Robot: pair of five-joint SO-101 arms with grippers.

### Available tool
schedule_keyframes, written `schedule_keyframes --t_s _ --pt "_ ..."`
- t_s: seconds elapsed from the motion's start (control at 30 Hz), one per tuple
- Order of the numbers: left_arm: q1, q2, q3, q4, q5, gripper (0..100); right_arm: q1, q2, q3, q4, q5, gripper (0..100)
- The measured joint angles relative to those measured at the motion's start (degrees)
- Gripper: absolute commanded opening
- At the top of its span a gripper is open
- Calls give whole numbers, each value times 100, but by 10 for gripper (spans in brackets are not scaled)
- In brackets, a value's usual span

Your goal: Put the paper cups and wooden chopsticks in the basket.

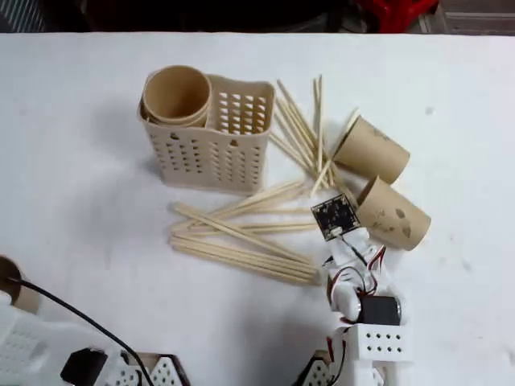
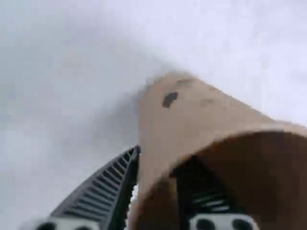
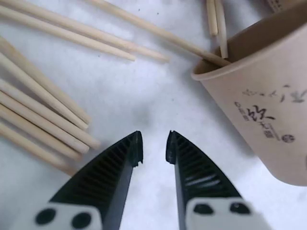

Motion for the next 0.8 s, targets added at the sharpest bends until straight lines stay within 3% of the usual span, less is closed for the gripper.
schedule_keyframes --t_s 0.1,0.23,0.43,0.57,0.8 --pt "9 9 202 -352 0 16 0 0 0 0 0 91" --pt "176 9 -62 -369 220 22 0 0 0 0 0 91" --pt "747 9 -1512 993 554 23 0 0 0 0 -9 91" --pt "1345 9 -3007 1547 1433 23 0 0 0 0 0 91" --pt "2673 9 -5679 1653 3807 23 0 0 0 0 0 63"
